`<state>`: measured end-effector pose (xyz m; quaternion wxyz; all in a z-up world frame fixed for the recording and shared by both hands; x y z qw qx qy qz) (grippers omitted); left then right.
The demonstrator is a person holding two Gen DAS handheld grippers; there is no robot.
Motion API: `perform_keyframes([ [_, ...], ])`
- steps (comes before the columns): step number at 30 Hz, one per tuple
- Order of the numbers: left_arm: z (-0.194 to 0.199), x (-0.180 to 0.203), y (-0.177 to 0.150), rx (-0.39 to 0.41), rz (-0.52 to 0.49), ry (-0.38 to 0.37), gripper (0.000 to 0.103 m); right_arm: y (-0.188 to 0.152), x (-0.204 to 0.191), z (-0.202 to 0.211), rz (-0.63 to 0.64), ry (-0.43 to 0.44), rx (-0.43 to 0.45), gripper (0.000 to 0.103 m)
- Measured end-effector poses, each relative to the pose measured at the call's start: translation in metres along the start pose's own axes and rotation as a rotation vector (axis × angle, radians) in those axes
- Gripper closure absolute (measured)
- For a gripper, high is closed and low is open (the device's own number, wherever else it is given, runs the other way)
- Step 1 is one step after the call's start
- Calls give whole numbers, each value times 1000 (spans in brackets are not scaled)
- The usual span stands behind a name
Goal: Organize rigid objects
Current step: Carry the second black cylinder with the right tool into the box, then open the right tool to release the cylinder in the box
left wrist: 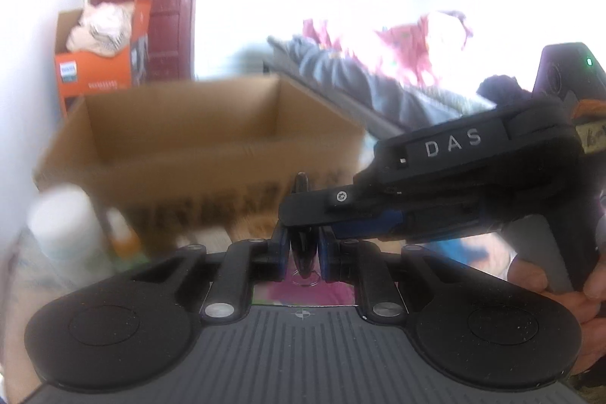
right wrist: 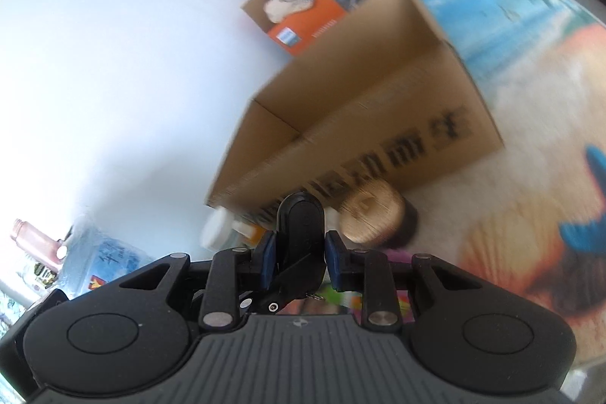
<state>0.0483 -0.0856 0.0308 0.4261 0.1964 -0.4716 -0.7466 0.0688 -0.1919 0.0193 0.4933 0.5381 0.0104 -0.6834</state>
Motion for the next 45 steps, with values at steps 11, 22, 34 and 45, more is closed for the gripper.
perform_keyframes([
  [11,5,-54,76,109,28,111,88,67,-79,-46,137,138,0,73],
  [22,-59,-122,66,-126,136,202,88,94,-48,-158,-55,83,-279,73],
  [34,-91,-144,53,-297,80,317,88,91,-24,-224,-173,-19,-439,72],
  [45,-100,-141,51,-333,51,339,85,90,-17,-250,-203,-70,-486,70],
])
Point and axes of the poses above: each gripper's, at about its wrist camera, not at the fingertips, and z roughly against the way its jaws point, x to its right, y to its top, the point moved 6 cm from there along -z, roughly the way its jaws point, and after that the axes turned 2 degrees about x, right-handed, at the moved point
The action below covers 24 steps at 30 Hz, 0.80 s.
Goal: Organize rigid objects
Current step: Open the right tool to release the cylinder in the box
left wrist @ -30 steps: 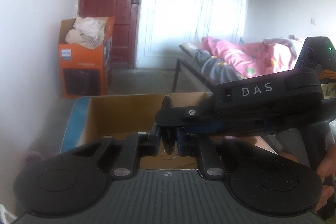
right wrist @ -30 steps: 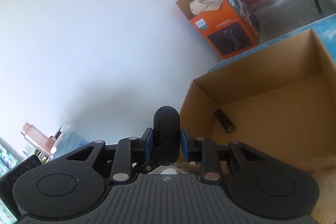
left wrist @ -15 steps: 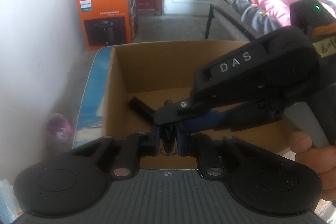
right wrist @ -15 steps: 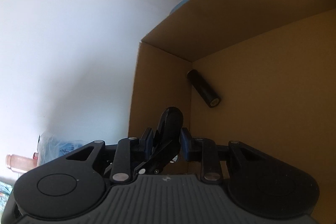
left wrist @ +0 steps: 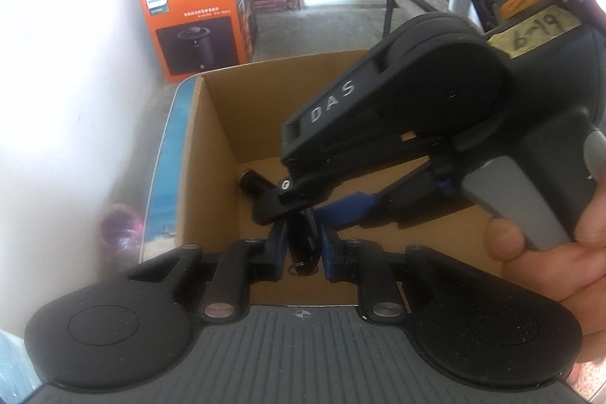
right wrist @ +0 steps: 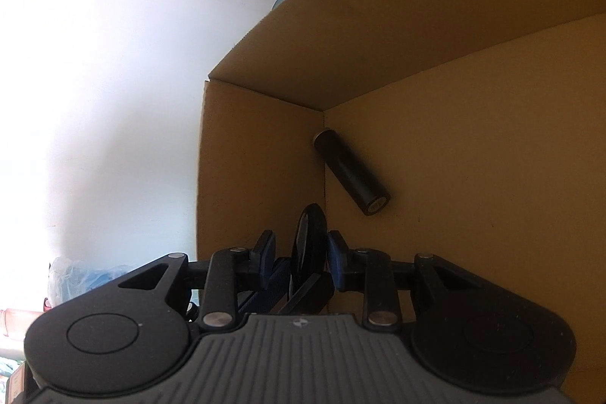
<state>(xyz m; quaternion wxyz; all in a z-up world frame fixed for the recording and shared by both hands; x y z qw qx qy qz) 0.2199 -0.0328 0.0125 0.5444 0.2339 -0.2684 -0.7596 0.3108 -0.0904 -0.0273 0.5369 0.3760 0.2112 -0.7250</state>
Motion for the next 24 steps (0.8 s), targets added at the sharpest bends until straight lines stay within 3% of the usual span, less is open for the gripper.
perform_keyframes([
  [13,0,2,4,23,5,1,78,5,5,-7,-56,21,-17,63],
  [24,30,4,3,133,13,-24,64,8,-1,24,-34,78,51,62],
])
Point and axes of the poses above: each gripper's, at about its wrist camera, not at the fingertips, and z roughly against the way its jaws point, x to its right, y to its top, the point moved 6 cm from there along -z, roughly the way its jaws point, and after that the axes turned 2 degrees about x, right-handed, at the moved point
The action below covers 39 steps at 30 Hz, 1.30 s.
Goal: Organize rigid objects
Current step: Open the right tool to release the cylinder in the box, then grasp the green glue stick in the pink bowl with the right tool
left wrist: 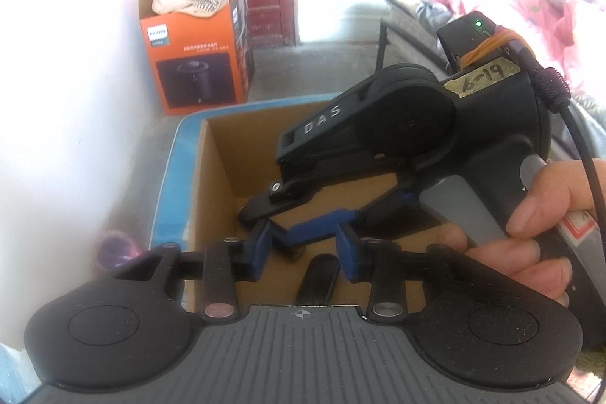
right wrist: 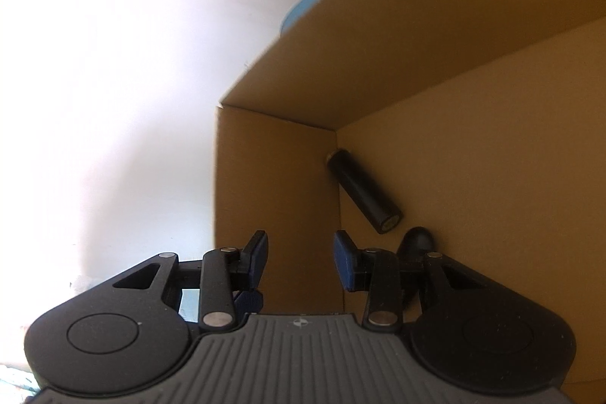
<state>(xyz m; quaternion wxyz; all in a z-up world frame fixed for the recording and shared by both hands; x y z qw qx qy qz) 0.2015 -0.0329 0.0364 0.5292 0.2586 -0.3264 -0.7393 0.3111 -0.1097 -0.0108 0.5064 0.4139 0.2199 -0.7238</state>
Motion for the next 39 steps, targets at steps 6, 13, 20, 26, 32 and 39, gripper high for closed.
perform_keyframes([
  [6,29,6,-4,78,-3,-33,56,-6,-10,43,21,85,50,62],
  [13,75,17,-27,157,-21,-130,40,-46,-17,124,76,215,120,62],
  [20,80,50,-67,112,-50,-288,35,-108,25,182,67,245,199,59],
  [26,56,84,-106,8,-142,-329,35,-161,97,162,-135,189,135,59],
  [32,44,102,-121,-41,-184,-361,42,-176,132,161,-264,174,132,51],
  [39,38,106,-135,-73,-157,-367,59,-179,138,152,-272,116,102,50],
])
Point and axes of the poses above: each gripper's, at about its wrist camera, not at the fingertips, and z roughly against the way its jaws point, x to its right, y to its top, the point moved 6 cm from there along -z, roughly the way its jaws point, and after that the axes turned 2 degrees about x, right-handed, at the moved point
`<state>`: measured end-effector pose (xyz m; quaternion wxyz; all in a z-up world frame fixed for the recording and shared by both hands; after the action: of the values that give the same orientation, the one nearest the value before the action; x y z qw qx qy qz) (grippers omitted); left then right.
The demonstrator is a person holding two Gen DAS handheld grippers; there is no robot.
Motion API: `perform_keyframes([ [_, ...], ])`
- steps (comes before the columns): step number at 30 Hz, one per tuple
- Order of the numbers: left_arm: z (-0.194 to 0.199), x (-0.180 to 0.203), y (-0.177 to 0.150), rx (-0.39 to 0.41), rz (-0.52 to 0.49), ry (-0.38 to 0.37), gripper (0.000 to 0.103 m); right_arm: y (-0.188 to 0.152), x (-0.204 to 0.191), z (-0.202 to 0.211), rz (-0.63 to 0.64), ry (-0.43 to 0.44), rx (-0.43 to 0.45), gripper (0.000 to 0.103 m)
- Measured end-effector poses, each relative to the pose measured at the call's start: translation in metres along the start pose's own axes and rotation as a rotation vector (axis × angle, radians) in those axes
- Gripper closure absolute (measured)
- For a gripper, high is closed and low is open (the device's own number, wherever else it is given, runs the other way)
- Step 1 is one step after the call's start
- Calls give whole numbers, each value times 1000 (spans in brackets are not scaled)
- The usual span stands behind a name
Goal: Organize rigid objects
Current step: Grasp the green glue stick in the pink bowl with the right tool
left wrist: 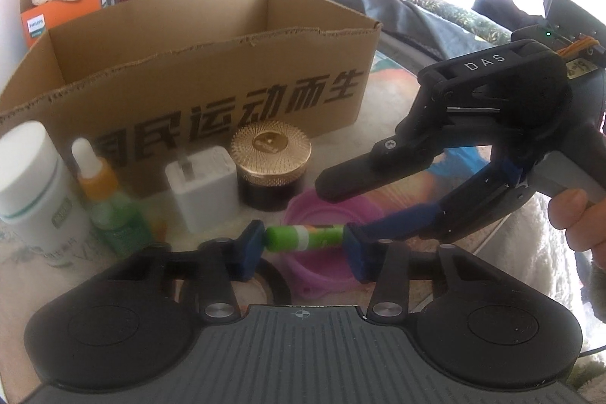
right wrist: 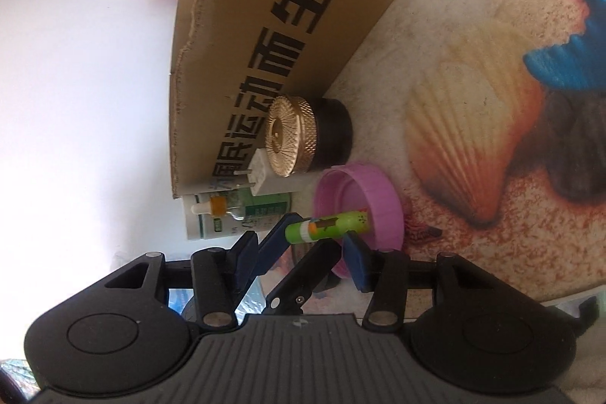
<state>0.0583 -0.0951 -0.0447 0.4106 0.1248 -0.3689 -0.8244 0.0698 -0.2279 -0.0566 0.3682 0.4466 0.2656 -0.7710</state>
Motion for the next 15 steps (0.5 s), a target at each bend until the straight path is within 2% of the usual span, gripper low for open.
perform_keyframes([
  [5,8,9,-11,9,-6,-25,66,-3,2,-4,35,-46,12,50],
  [11,18,18,-16,52,-45,-28,67,-2,1,-19,87,-104,57,51],
  [15,16,21,-14,77,-76,-4,67,-1,0,-19,124,-132,81,55],
])
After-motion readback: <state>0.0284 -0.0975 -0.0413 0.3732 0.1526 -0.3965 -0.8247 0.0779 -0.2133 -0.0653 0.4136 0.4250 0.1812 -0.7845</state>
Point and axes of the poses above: each gripper's, at about its wrist camera, not at the fingertips, and z roughly against the way its jaws point, x to its right, y to its top, the point moved 6 cm from there along -z, roughly the way its jaws point, and after that the axes turned 2 degrees about x, right-handed, at the moved point
